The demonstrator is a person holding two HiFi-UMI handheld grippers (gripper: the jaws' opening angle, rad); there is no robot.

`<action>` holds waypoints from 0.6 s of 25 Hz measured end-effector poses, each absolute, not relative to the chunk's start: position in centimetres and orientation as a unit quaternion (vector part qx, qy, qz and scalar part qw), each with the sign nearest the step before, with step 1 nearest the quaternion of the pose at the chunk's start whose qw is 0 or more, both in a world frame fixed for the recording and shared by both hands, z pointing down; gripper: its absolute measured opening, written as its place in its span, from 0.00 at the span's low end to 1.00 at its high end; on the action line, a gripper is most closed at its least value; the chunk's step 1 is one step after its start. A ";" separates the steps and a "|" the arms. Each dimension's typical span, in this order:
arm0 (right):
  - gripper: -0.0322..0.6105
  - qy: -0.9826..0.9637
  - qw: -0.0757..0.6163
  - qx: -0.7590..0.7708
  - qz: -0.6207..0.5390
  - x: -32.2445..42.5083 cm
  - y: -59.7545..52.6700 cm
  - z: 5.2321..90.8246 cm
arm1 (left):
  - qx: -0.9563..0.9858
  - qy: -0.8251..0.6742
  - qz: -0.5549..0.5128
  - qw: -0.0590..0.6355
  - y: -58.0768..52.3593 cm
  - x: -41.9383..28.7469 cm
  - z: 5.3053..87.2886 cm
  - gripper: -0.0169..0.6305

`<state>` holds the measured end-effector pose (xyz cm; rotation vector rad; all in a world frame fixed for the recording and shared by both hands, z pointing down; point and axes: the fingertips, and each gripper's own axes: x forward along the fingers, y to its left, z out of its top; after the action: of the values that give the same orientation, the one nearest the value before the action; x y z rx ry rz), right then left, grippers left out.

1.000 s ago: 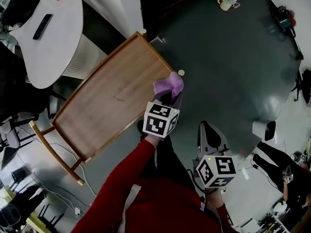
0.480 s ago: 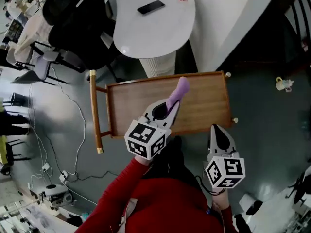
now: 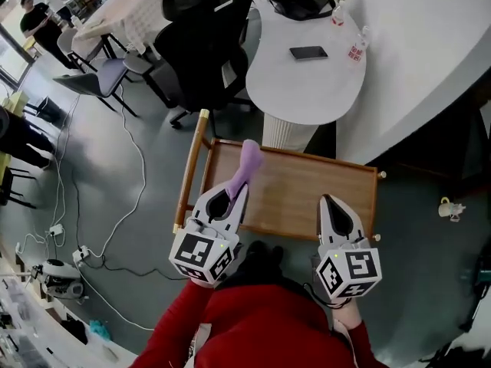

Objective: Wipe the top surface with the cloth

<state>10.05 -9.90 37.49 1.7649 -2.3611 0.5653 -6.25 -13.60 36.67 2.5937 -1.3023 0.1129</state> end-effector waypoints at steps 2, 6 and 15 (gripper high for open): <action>0.05 -0.788 0.061 0.588 0.175 9.9 -10.0 36.5 | 0.894 -0.437 0.038 0.091 -13.1 -5.8 35.9 0.10; 0.05 -0.782 0.047 0.603 0.154 10.7 -9.6 35.3 | 0.910 -0.411 0.029 0.055 -12.7 -4.0 34.5 0.10; 0.05 -0.757 0.021 0.642 0.121 13.2 -7.2 33.6 | 0.936 -0.350 0.024 0.009 -11.6 0.3 32.9 0.10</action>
<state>13.21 -7.24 33.57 1.9902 -2.3461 0.3751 0.33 -11.58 32.90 2.9238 -1.0946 0.0747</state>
